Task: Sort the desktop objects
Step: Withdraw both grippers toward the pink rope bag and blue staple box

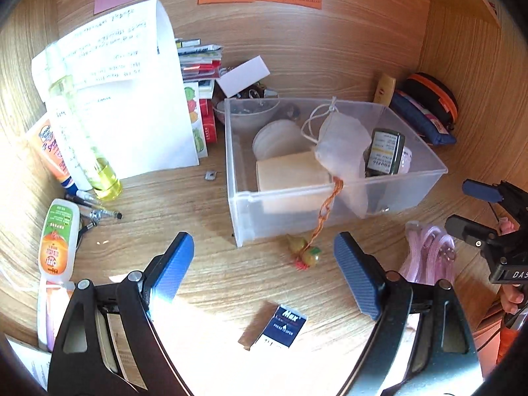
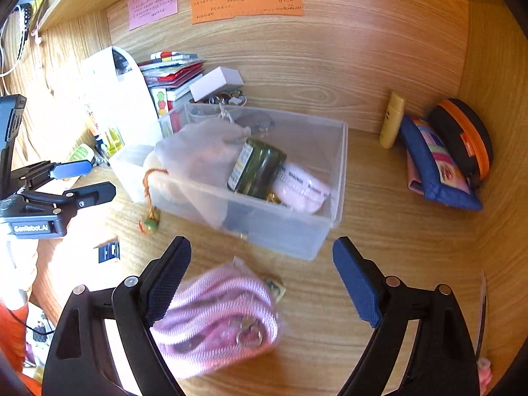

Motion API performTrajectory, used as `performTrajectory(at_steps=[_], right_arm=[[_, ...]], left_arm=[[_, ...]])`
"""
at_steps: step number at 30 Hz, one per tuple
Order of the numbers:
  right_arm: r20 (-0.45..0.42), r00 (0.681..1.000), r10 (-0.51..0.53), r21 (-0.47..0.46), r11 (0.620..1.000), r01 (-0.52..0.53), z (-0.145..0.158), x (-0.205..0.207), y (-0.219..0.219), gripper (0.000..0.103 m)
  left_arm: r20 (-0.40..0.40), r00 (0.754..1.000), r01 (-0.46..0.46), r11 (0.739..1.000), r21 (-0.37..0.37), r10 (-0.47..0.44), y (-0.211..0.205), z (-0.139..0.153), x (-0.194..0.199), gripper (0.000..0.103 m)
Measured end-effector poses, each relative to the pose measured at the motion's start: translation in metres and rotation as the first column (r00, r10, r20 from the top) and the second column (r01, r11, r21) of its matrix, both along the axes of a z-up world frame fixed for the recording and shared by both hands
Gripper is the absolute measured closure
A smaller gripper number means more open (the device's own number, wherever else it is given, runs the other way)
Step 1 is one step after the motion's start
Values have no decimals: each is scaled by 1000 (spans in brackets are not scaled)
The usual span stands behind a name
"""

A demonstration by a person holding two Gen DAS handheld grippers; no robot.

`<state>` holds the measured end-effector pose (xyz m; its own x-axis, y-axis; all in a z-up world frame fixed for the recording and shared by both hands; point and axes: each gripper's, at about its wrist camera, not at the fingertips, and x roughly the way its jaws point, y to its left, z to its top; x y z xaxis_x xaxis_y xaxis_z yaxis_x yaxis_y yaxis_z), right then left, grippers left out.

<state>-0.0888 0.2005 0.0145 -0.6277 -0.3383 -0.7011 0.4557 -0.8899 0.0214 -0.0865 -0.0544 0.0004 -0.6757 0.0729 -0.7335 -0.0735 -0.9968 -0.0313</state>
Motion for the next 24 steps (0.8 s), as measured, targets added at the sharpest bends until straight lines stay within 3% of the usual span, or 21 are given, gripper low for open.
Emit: performTrajectory(at_steps=[4, 11, 15, 19, 24], right_arm=[[22, 1000, -1, -4, 1000, 1, -10, 19, -2, 17], [43, 997, 63, 44, 997, -65, -26, 29, -50, 17], [37, 997, 72, 120, 990, -76, -38, 28, -70, 17], [-7, 997, 72, 189, 980, -69, -42, 36, -65, 17], [11, 998, 61, 195, 979, -62, -40, 45, -43, 12]], left_arm=[[38, 999, -10, 1000, -20, 11, -7, -18, 15, 16], [75, 997, -21, 1000, 7, 20, -17, -35, 36, 16], [91, 996, -20, 1000, -1, 20, -21, -42, 45, 16], [111, 994, -19, 1000, 0, 19, -23, -50, 50, 16], [132, 991, 0, 1000, 11, -2, -19, -57, 52, 16]])
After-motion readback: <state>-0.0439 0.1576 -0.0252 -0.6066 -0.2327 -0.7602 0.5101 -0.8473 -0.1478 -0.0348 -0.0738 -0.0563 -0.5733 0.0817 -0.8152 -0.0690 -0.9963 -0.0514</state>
